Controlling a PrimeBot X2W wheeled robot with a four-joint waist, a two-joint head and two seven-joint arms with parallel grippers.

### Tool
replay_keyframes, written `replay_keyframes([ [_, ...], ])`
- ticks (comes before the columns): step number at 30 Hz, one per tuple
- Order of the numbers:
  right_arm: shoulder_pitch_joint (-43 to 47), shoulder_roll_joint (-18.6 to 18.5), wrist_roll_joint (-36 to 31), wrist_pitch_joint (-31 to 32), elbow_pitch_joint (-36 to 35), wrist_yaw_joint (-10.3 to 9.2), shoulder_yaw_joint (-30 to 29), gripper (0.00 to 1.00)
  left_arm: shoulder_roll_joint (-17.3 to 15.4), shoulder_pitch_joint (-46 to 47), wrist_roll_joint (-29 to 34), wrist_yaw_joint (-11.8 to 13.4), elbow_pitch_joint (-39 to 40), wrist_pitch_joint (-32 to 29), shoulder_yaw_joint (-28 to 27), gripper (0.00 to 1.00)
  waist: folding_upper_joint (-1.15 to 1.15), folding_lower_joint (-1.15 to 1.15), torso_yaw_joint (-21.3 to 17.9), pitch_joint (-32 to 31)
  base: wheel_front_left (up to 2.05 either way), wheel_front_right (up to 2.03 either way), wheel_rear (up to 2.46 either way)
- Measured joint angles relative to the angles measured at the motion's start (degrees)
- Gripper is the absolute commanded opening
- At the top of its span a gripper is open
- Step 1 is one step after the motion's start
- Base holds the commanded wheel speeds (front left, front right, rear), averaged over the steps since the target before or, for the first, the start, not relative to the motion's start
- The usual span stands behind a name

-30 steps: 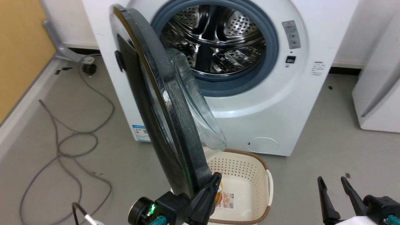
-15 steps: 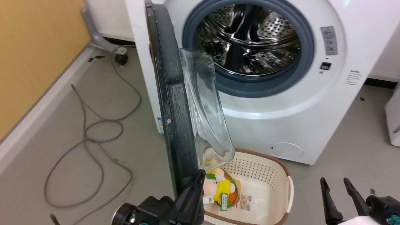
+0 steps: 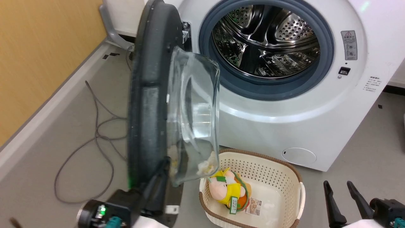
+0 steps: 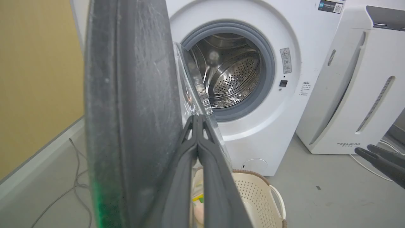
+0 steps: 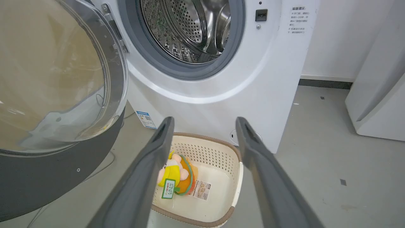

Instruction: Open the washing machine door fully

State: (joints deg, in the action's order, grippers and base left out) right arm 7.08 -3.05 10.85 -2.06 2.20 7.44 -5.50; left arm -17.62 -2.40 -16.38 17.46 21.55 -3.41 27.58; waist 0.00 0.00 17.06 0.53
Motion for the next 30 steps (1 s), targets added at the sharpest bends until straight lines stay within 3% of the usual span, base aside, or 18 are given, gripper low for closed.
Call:
replay_keyframes([
  [6,-0.01,0.00,0.34,-0.08,0.55,0.00,0.12,1.00,-1.92,0.01,-0.46,2.05,-0.31,1.08,-5.15,0.00,0.00,0.00,0.24,0.16,0.00,0.00,0.00],
  [14,-0.08,0.00,0.87,-0.58,1.15,0.00,0.25,1.00,-5.08,0.52,-4.64,2.49,-5.37,4.69,-14.01,0.00,0.00,0.00,0.40,0.37,0.00,0.00,0.00],
  [30,-0.31,0.00,0.93,-1.83,1.41,0.00,1.26,1.00,-8.14,6.81,-12.09,-3.00,-25.43,15.73,-25.38,0.00,0.00,0.00,-1.03,1.13,0.00,0.00,0.00],
])
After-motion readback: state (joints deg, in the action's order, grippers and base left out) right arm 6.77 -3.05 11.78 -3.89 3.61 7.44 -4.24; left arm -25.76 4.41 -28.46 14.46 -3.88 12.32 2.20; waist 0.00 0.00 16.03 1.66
